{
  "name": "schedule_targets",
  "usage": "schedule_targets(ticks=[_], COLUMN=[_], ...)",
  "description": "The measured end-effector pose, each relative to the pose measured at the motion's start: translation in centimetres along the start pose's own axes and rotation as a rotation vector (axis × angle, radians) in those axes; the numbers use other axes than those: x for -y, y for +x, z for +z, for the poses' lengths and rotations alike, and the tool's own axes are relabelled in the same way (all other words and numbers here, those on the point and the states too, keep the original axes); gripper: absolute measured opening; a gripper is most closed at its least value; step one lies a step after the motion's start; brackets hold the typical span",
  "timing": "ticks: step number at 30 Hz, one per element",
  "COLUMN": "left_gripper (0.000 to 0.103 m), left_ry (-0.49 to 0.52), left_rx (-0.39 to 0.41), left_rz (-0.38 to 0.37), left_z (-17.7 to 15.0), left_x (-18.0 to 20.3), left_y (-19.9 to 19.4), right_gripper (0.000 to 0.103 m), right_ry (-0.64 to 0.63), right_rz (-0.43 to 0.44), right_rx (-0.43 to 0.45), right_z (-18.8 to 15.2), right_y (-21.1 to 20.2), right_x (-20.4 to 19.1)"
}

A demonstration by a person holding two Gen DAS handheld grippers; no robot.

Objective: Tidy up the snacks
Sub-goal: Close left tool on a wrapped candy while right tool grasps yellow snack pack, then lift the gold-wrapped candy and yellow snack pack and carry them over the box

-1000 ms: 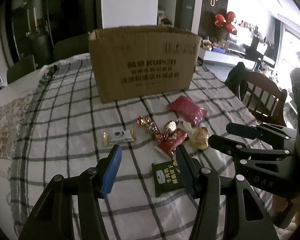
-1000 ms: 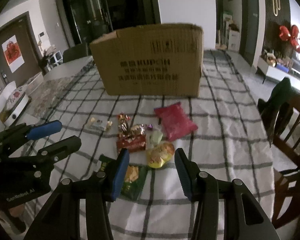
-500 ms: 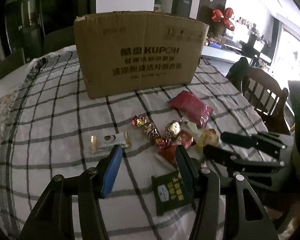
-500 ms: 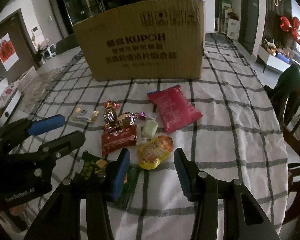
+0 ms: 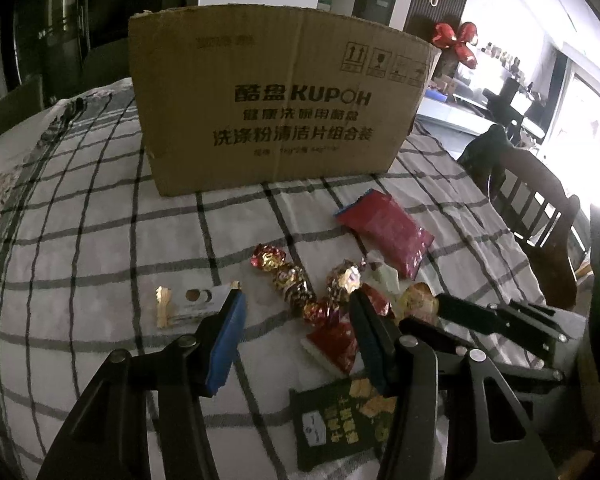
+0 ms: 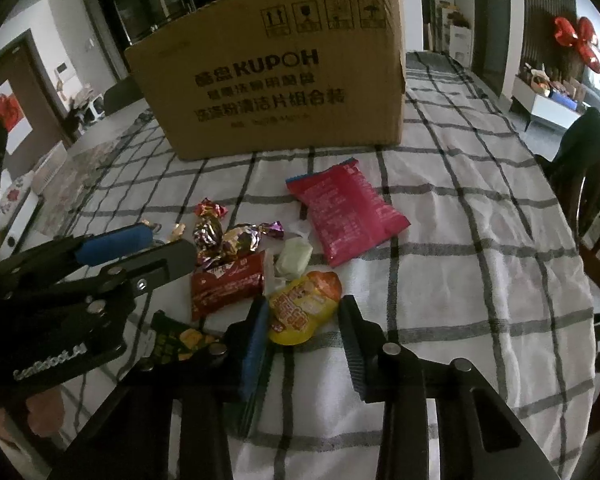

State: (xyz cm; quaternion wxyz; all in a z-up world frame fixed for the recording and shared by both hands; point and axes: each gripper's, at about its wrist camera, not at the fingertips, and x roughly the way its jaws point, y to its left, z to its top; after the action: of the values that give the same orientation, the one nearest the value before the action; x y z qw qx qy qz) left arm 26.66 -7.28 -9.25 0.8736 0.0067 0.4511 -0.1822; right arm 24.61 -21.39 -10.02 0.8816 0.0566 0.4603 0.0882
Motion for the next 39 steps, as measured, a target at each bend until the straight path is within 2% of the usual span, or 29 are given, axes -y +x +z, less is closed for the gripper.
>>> schedule_targets(ticks=[2, 3, 5, 14, 26, 30, 32, 37, 39], left_gripper=[0.049, 0.048, 0.043, 0.033, 0.031, 0.027, 0.021, 0.020, 0.020], left_ry=[-0.002, -0.002, -0.006, -0.007, -0.035, -0.054, -0.060, -0.061, -0.061], left_rx=[-0.004, -0.005, -0.008, -0.023, -0.027, -0.029, -0.030, -0.029, -0.027], left_rz=[0.005, 0.006, 0.012, 0.026, 0.008, -0.006, -0.005, -0.004, -0.003], left_z=[0.2, 0.3, 0.4, 0.9, 1.2, 1.2, 1.1, 1.0, 1.0], left_x=[0.1, 0.1, 0.1, 0.4, -0.2, -0.8, -1.0, -1.2, -1.2], left_y=[0.5, 0.6, 1.0, 2.4, 2.6, 2.6, 2.6, 2.4, 2.4], right_gripper=[0.033, 0.025, 0.023, 0.015, 0.016, 0.027, 0.027, 0.026, 0.022], right_ry=[0.007, 0.015, 0.028, 0.062, 0.089, 0.072, 0.074, 0.077, 0.072], right_rz=[0.007, 0.013, 0.016, 0.022, 0.058, 0.062, 0.057, 0.054, 0.045], right_rx=[0.004, 0.006, 0.008, 0.031, 0.022, 0.019, 0.019, 0.025, 0.034], right_z=[0.0, -0.1, 0.0, 0.2, 1.0, 1.5, 1.7, 1.9, 1.8], right_y=[0.0, 0.0, 0.1, 0.0, 0.5, 1.0, 1.2, 1.5, 1.5], right_x=[0.1, 0.2, 0.3, 1.0, 1.4, 1.1, 1.1, 1.1, 1.1])
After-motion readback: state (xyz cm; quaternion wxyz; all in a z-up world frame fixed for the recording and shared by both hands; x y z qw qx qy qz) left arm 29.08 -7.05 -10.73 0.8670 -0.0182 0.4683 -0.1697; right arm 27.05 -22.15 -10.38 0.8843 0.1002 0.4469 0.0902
